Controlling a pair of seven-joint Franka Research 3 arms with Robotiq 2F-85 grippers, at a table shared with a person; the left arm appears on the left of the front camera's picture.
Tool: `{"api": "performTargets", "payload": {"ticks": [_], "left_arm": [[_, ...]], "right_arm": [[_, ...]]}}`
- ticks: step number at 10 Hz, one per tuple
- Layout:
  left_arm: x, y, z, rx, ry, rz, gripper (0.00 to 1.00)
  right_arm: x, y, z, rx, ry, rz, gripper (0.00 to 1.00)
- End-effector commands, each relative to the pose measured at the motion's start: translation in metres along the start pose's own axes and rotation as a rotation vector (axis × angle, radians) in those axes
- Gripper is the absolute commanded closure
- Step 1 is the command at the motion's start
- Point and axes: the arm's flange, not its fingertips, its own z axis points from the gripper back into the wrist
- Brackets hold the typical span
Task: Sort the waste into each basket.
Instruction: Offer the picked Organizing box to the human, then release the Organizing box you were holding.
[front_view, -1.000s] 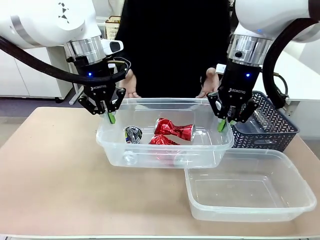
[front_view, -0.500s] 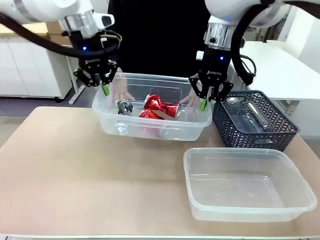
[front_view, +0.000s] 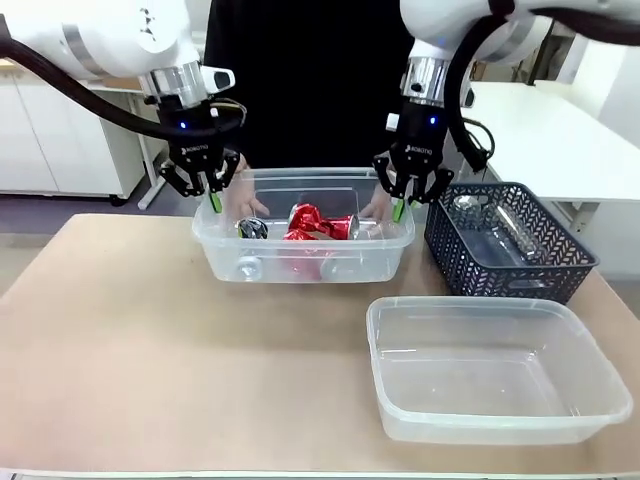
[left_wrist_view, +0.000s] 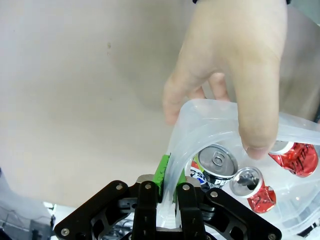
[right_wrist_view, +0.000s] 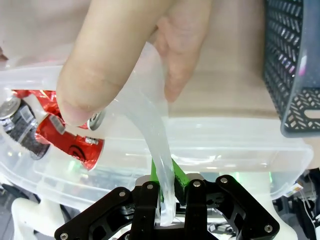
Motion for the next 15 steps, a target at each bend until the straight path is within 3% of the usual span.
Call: {"api": "performTargets", "payload": {"ticks": [1, 9, 10, 11, 12, 13, 14, 15], "left_arm": [[-0.007, -0.002, 0.012, 0.005, -0.029, -0.019, 0.94], [-0.005, -0.004, 0.009, 0.009, -0.019, -0.022, 0.91], [-0.005, -0.012, 0.017, -0.005, -0.051, -0.027, 0.36], [-0.013, -0.018, 0.026, -0.018, -0.084, -0.047, 0.33], [-0.022, -0.018, 0.030, -0.011, -0.118, -0.044, 0.00], [-0.028, -0.015, 0.033, 0.000, -0.124, -0.034, 0.00], [-0.033, -0.011, 0.037, 0.014, -0.127, -0.028, 0.00], [-0.042, -0.009, 0.043, 0.011, -0.141, -0.036, 0.16]], "right_arm": [[-0.003, 0.003, 0.004, -0.007, -0.019, 0.000, 0.95], [0.000, 0.000, 0.001, -0.011, -0.010, 0.002, 0.95], [-0.011, -0.006, 0.011, 0.013, -0.121, 0.010, 0.38], [-0.021, -0.011, 0.018, 0.075, -0.200, 0.027, 0.38], [-0.027, -0.019, 0.023, 0.129, -0.284, 0.031, 0.00], [-0.032, -0.027, 0.025, 0.177, -0.345, 0.037, 0.34], [-0.037, -0.031, 0.026, 0.191, -0.417, 0.053, 0.00], [-0.044, -0.035, 0.028, 0.195, -0.504, 0.060, 0.00]]}}
